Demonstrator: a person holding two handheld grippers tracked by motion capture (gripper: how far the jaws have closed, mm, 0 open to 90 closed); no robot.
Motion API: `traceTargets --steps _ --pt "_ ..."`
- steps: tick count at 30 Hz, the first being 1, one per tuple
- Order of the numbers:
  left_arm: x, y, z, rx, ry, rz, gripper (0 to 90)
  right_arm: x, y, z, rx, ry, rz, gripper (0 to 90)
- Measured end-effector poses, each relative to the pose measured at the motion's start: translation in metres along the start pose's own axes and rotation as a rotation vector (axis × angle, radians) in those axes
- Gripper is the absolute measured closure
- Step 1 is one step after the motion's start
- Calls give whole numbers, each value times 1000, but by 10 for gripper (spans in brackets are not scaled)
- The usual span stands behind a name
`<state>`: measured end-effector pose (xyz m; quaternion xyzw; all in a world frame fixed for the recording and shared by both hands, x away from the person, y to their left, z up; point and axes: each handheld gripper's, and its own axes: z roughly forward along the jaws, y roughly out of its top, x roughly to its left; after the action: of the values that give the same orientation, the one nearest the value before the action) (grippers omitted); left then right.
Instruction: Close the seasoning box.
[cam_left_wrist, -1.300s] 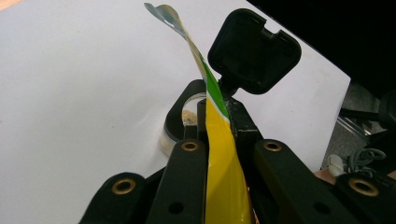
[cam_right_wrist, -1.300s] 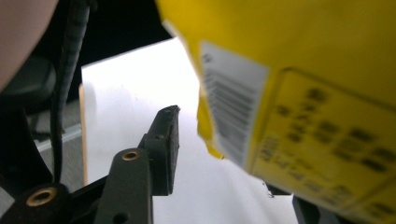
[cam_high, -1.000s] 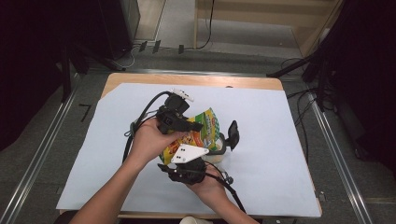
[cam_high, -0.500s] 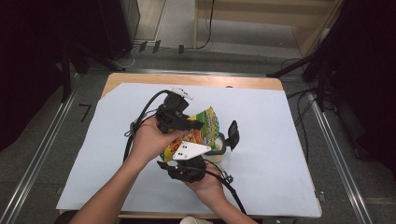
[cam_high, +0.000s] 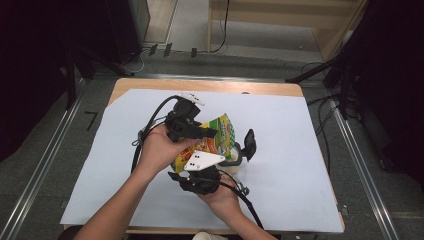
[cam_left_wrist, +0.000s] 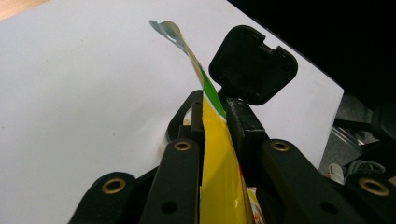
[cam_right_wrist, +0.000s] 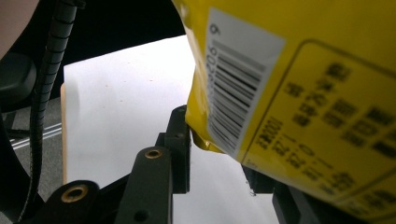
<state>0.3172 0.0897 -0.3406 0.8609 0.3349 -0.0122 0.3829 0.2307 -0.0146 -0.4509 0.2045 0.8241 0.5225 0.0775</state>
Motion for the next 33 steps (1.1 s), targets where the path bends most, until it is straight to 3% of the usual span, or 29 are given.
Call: traceTargets --steps 33 --pt "2 0 0 5 -17 -5 810 1 0 0 5 2 4 684"
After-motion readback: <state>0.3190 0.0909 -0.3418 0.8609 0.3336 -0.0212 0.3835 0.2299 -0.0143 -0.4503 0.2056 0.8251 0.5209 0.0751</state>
